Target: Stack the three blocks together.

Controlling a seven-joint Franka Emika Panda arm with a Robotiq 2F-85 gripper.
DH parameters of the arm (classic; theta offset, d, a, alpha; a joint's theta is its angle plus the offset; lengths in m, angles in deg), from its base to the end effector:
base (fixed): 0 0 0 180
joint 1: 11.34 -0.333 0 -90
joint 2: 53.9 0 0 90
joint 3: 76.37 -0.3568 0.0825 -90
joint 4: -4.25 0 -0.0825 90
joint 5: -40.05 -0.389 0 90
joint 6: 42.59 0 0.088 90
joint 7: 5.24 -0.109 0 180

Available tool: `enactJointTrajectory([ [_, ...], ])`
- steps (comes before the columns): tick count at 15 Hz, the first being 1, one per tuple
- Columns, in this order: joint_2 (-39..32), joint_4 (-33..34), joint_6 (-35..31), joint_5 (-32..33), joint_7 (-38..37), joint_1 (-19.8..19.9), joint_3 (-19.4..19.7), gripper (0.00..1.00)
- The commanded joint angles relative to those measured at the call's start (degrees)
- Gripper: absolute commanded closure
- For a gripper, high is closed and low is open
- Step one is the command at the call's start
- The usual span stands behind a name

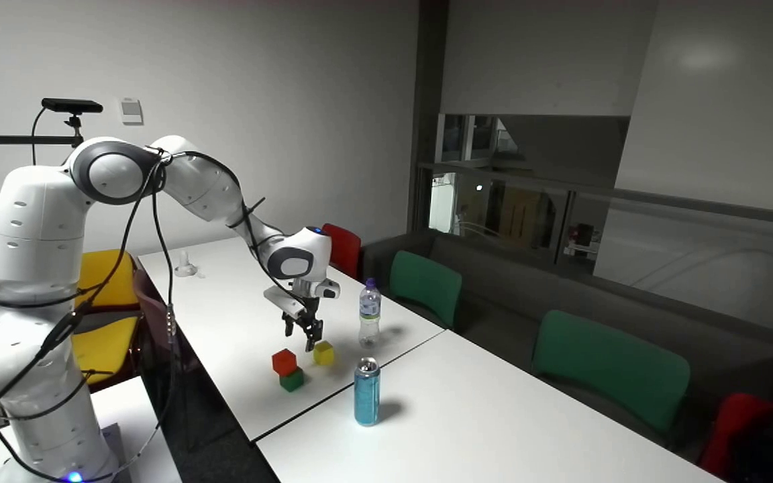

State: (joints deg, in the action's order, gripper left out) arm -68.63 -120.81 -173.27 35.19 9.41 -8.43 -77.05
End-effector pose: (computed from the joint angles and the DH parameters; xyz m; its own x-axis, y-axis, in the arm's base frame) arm 0.5540 -0.0195 0.2918 0.9770 0.1607 -0.1402 0.1481 -0.9843 -0.0963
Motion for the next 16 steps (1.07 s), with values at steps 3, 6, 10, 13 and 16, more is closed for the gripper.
enactJointTrajectory([
  [3, 3.52, -2.76, -10.31, 0.91, 2.23, 0.06, -0.30, 0.00],
  [6, 2.89, -2.44, -14.30, 0.78, 4.44, 0.11, -0.98, 0.00],
  [10, 2.08, -1.43, -16.26, 0.55, 8.46, 0.07, -2.60, 0.00],
  [13, 1.47, -0.63, -15.68, 0.64, 11.19, -0.22, -3.73, 0.00],
  [16, 1.10, -0.32, -15.26, 0.21, 12.64, -0.22, -4.36, 0.00],
])
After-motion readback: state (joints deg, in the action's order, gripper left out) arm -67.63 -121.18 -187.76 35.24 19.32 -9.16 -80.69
